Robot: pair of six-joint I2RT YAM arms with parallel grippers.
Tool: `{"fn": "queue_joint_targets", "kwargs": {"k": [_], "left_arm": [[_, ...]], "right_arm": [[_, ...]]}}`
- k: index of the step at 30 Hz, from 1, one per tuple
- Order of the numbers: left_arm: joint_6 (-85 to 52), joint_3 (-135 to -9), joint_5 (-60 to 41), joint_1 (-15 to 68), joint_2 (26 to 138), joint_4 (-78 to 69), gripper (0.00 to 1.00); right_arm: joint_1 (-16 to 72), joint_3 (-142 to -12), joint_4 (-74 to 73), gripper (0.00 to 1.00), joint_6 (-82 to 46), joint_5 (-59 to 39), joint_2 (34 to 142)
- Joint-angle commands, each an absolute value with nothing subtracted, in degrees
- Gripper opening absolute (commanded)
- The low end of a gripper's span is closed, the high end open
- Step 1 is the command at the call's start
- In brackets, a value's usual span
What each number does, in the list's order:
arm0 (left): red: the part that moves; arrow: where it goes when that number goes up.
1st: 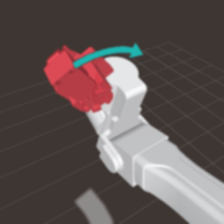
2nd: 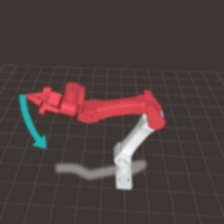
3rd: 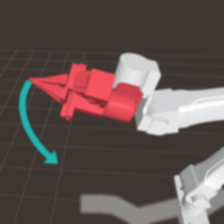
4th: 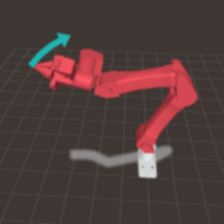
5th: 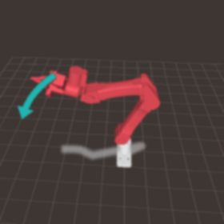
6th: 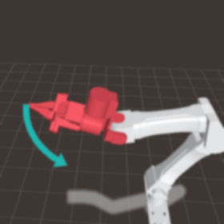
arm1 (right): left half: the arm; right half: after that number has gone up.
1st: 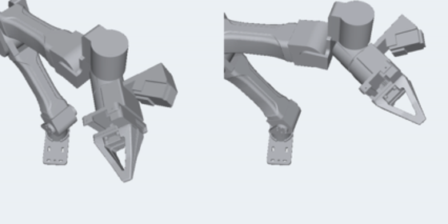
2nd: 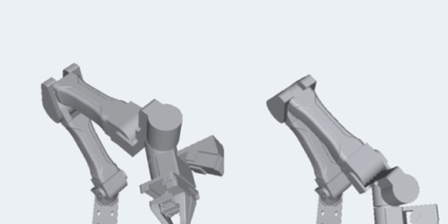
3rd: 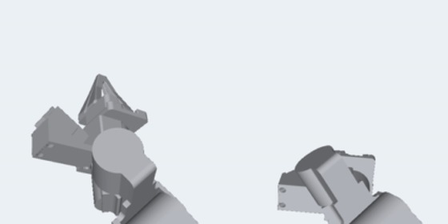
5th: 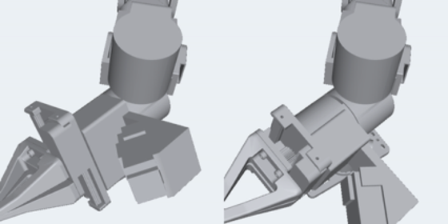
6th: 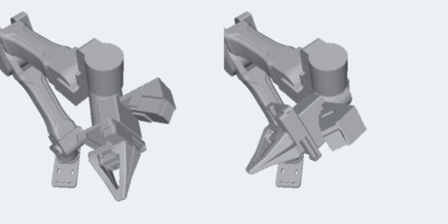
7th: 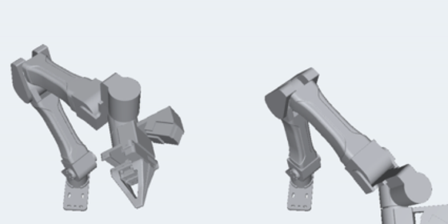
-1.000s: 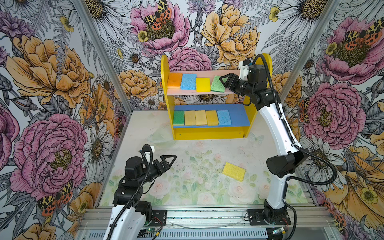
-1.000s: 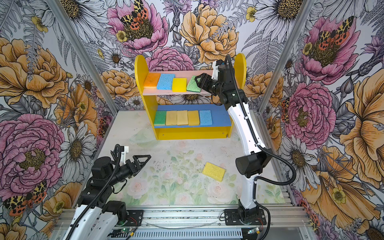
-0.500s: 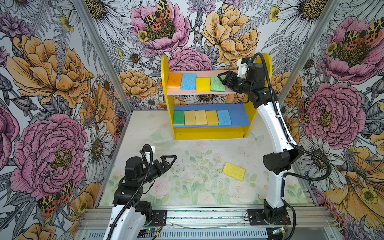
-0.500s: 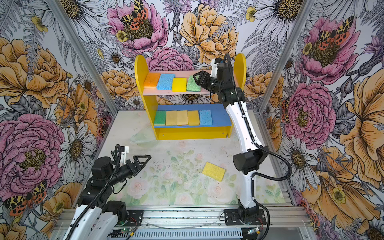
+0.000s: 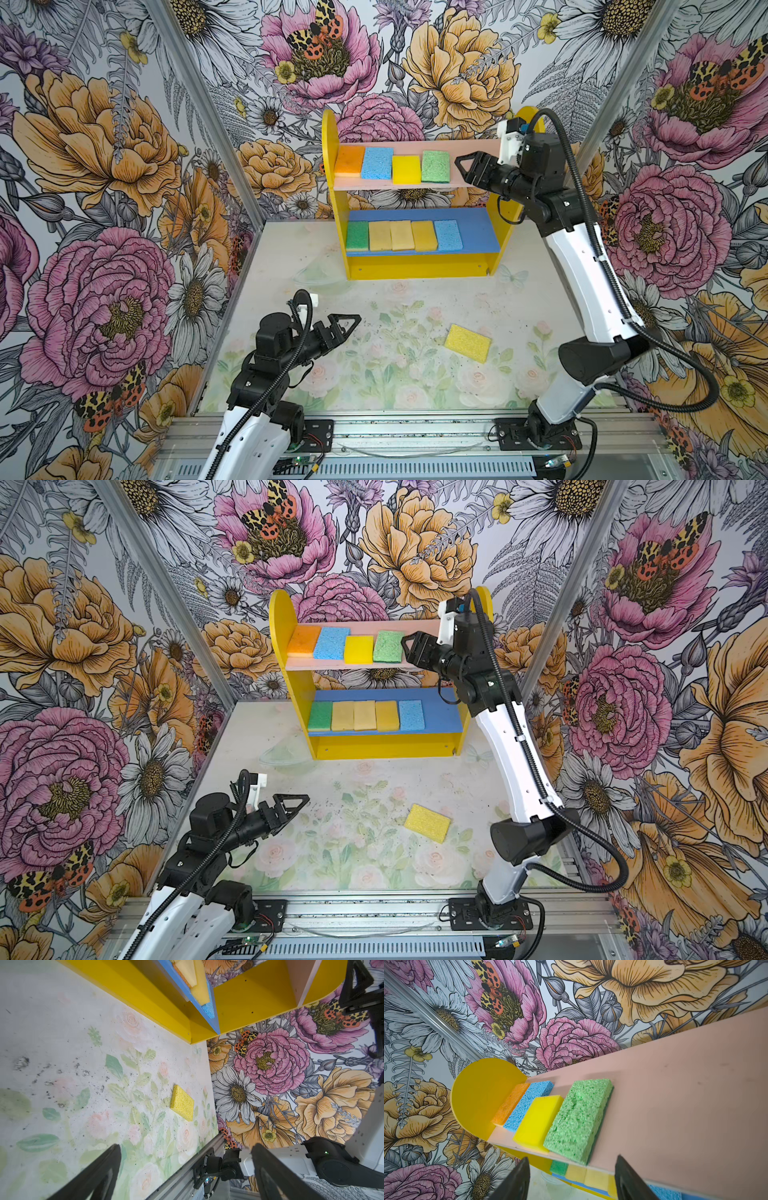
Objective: Place and organize the cleaning sponges onto the shelf
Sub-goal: 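Open the right gripper and draw it back from the shelf, then move the right gripper down over the yellow sponge on the table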
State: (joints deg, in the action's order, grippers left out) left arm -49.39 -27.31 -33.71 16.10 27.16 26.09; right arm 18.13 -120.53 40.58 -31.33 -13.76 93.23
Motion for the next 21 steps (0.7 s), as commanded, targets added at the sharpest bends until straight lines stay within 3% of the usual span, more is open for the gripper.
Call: {"fn": "queue_joint_targets", "kwargs": {"k": [1, 9, 13, 21], "left_arm": [[-53.1, -25.8, -25.0, 24.3, 27.7, 20.5, 0.99], [-66.1, -13.6, -13.4, 40.7, 38.5, -5.0, 0.99], [-65.1, -16.0, -12.3, 43.6, 48.1, -8.0, 0.99], [-64.3, -20.8, -10.3, 49.2, 58.5, -11.5, 0.99]], "right_arm": [[19.6, -108.5, 40.8, 0.67, -29.3, -14.2, 83.2], [19.4, -60.6, 40.9, 0.69, -39.7, -16.3, 56.1], [19.8, -45.1, 40.6, 0.71, -41.8, -18.2, 57.6], [19.6, -38.6, 35.1, 0.73, -39.3, -10.8, 63.9]]}}
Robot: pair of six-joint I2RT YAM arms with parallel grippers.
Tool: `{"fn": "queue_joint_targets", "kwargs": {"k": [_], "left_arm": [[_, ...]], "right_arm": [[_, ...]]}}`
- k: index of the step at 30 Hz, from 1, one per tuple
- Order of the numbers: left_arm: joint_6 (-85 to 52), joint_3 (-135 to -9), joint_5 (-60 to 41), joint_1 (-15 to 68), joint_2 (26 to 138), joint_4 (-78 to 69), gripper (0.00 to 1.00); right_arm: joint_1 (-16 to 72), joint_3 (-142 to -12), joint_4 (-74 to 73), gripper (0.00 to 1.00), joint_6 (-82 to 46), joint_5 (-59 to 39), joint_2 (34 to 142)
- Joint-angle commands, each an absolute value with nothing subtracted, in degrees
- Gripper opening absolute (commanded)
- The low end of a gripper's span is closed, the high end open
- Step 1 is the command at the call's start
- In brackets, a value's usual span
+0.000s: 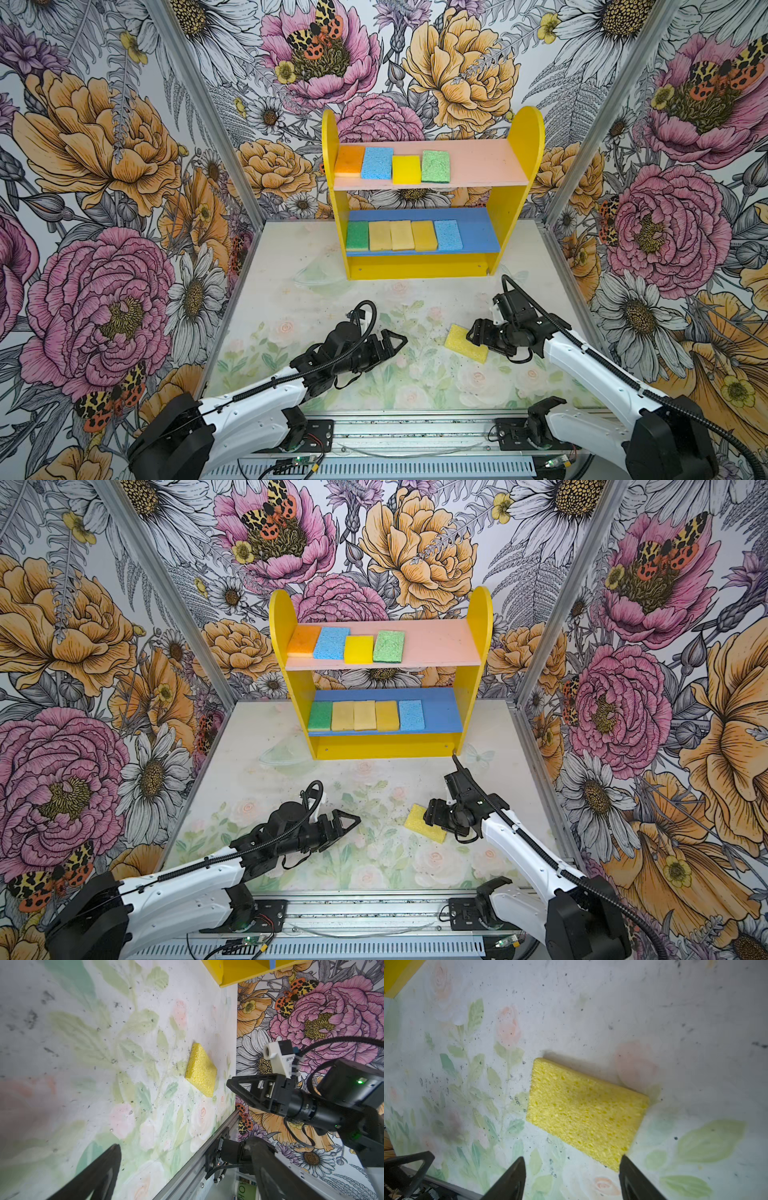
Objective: Place and organize the cleaning sponges onto the shelf
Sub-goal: 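Move the right gripper down over the yellow sponge on the table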
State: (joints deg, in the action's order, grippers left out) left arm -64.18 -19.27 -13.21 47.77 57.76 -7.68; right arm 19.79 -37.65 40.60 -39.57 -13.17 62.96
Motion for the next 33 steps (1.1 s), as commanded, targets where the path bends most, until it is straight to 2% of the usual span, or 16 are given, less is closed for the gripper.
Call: {"fn": "queue_joint_targets", "kwargs": {"k": [1, 9, 19, 26, 33], "left_arm": [[-64.6, -20.6, -10.2, 49.5, 59.0, -11.5, 0.99], [-66.4, -18.5, -10.4, 49.9, 59.0, -11.5, 0.99], [-66.8, -17.4, -10.2, 49.9, 57.8, -10.9, 0.99], [-66.8, -16.3, -9.5, 49.8, 57.9, -10.6, 0.99], [-66.4, -17.0, -10.5, 49.9, 62.7, -12.7, 0.99]], "right_arm": [[19.6, -38.7, 34.3, 0.73, -39.1, -10.9, 65.2], [17.3, -41.8, 32.6, 0.75, -36.8, -7.0, 74.2], [15.1, -42.4, 31.3, 0.75, -34.7, -9.4, 79.6], [15.2, -38.3, 29.7, 0.75, -34.9, -13.1, 76.1], [17.2, -34.1, 29.8, 0.75, -37.4, -20.2, 72.7]]}}
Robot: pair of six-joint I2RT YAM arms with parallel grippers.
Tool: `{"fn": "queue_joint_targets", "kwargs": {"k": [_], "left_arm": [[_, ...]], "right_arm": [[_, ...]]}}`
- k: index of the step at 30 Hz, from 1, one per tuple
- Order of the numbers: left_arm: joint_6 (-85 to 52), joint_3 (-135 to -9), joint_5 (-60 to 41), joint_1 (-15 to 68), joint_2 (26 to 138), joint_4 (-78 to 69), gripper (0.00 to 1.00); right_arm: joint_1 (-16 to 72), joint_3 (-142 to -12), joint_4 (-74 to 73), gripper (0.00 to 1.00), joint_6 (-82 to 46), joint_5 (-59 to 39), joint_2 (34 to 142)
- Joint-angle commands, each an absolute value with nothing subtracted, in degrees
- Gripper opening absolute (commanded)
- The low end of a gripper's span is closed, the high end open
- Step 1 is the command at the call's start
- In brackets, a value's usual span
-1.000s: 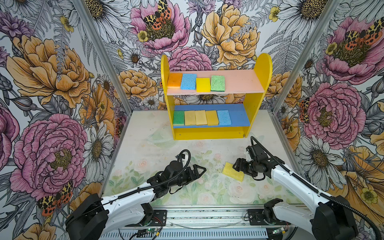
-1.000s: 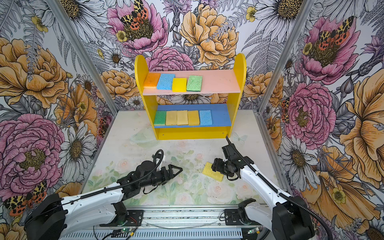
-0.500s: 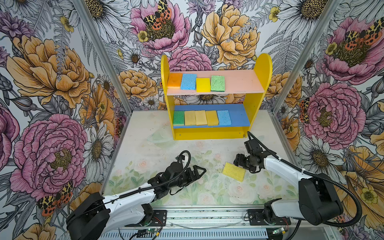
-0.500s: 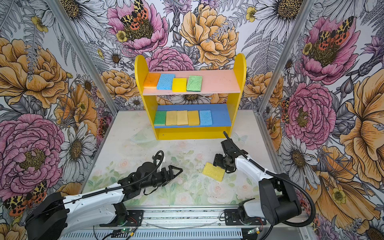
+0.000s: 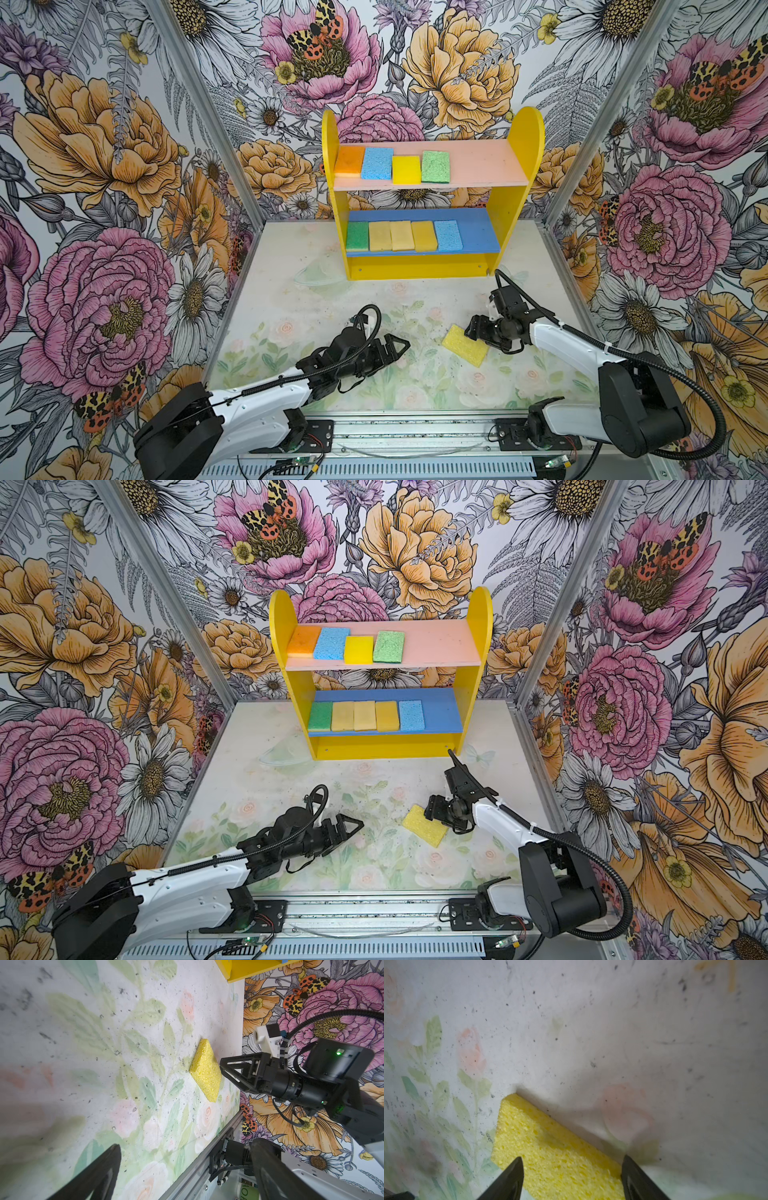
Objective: Place and organize the cleaning sponges onto the shelf
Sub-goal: 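Move the right gripper down over the yellow sponge on the table, then grasp the yellow sponge edge with the right gripper and lift it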
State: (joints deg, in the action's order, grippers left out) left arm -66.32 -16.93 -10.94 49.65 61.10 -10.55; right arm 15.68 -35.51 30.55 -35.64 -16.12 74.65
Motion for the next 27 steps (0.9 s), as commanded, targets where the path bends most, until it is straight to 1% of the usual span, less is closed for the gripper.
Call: {"fn": "queue_joint_targets", "kwargs": {"k": [1, 5, 8, 12, 19, 23, 27], "left_arm": [[-66.3, -17.5, -10.7, 49.9, 63.6, -12.9, 0.99], [-66.2, -18.1, -11.5, 49.8, 66.2, -14.3, 0.99], [-66.4, -18.1, -11.9, 49.9, 68.1, -16.0, 0.99], [-66.7, -18.6, -13.2, 49.9, 70.3, -17.6, 0.99], [-67.8, -16.8, -12.2, 50.1, 67.7, -17.3, 0.99], [-67.8, -16.5, -11.2, 50.0, 66.1, -15.4, 0.99], [-67.8, -16.5, -11.1, 49.9, 65.6, -14.8, 0.99]], "right_arm": [[19.0, -33.8, 29.8, 0.75, -38.6, -20.7, 71.9], [27.1, -33.7, 28.5, 0.76, -43.1, -22.7, 67.9], [27.4, -33.4, 28.6, 0.76, -42.7, -21.3, 67.0], [27.6, -33.3, 28.7, 0.76, -41.5, -18.2, 70.1], [29.5, -33.9, 28.7, 0.67, -40.0, -13.8, 74.3], [30.2, -33.9, 28.6, 0.62, -39.7, -13.3, 76.0], [31.3, -33.8, 28.6, 0.51, -39.6, -11.6, 76.7]]}}
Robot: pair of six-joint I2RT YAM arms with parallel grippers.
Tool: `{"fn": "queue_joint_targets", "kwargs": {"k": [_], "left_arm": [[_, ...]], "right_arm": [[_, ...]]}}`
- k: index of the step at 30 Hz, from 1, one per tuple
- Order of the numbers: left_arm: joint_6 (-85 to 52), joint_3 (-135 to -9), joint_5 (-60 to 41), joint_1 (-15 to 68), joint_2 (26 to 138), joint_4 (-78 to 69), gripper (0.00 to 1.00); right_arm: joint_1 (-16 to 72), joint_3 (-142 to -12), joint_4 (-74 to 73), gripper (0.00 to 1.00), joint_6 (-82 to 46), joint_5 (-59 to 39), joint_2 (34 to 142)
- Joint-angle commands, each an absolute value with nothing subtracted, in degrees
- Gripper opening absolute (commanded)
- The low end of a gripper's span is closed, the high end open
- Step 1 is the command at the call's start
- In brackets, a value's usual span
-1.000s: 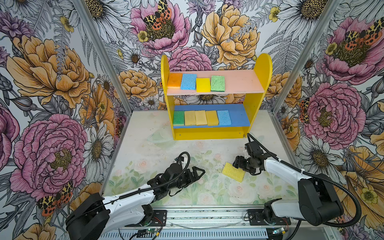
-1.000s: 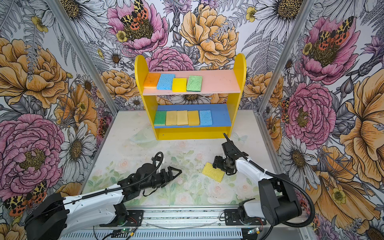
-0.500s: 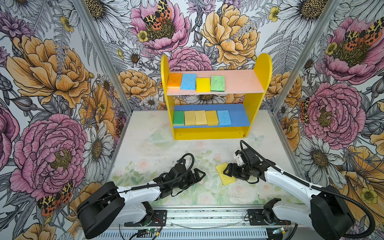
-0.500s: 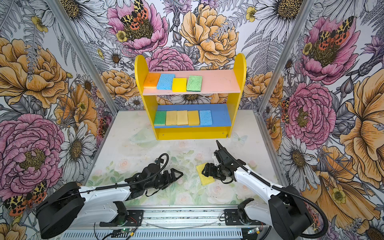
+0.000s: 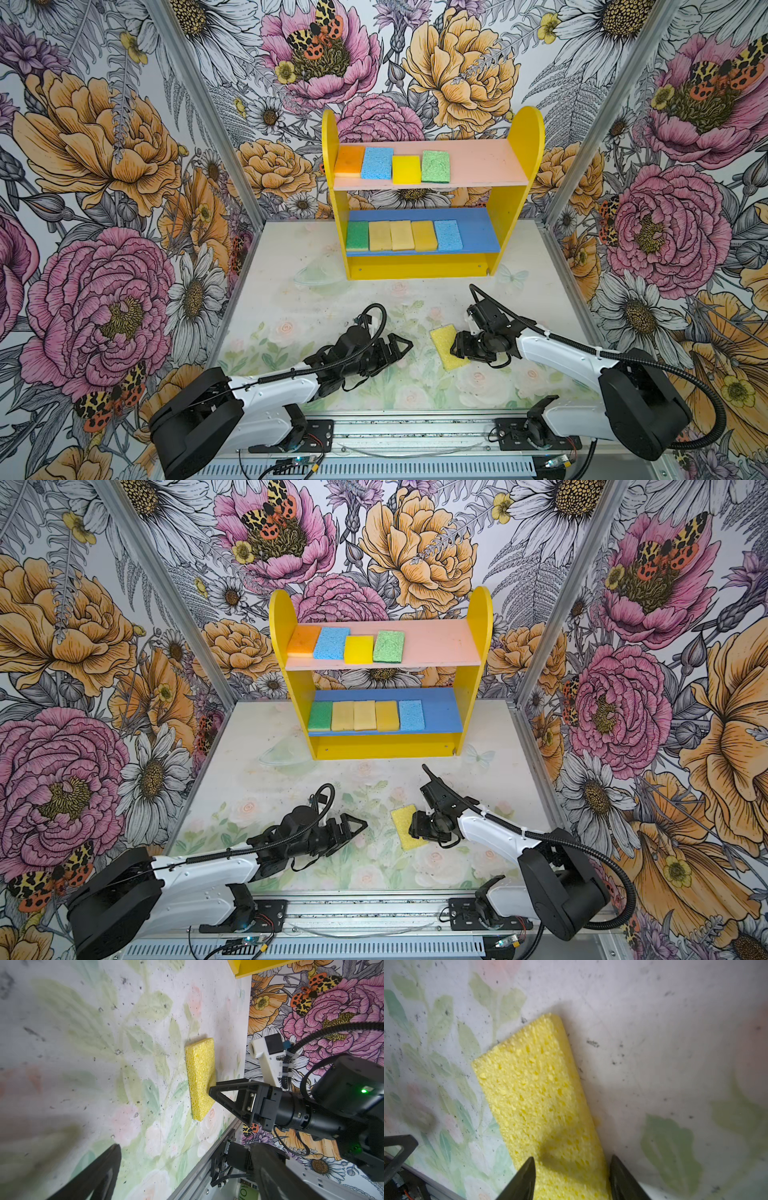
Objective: Place and organize the cleaning sponges onto the shelf
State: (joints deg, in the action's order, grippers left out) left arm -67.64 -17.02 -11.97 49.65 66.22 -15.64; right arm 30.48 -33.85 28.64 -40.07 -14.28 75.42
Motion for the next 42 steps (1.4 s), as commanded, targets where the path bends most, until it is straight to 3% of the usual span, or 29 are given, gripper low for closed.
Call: {"fn": "queue_joint_targets", "kwargs": {"k": [1, 8, 13, 23, 31, 34, 42], "left_arm": [[-67.8, -16.6, -11.2, 49.9, 65.5, -14.8, 0.99], [-67.9, -16.2, -11.4, 49.9, 64.6, -14.8, 0.99], [-67.5, -16.7, -11.5, 49.8, 64.7, -15.1, 0.99], [-68.3, -16.8, -14.7, 47.8, 66.0, -23.2, 0.99], [-67.9, -17.3, -15.3, 46.3, 62.4, -24.1, 0.95], [-67.5, -17.1, -14.9, 45.7, 60.3, -22.6, 0.9], [-67.4, -14.9, -14.2, 43.0, 54.0, -19.6, 0.63]], "right_arm": [[31.6, -33.8, 28.6, 0.48, -39.7, -11.1, 76.6], [32.4, -33.7, 28.6, 0.15, -40.7, -9.2, 73.7], [32.6, -34.7, 28.6, 0.02, -42.1, -10.2, 69.5], [33.6, -40.3, 25.5, 0.0, -44.6, -21.3, 64.9], [38.9, -45.3, 23.9, 0.01, -44.0, -24.9, 67.3], [41.4, -46.7, 23.6, 0.01, -43.5, -25.0, 68.7], [45.0, -49.3, 23.5, 0.01, -43.0, -24.5, 72.1]]}}
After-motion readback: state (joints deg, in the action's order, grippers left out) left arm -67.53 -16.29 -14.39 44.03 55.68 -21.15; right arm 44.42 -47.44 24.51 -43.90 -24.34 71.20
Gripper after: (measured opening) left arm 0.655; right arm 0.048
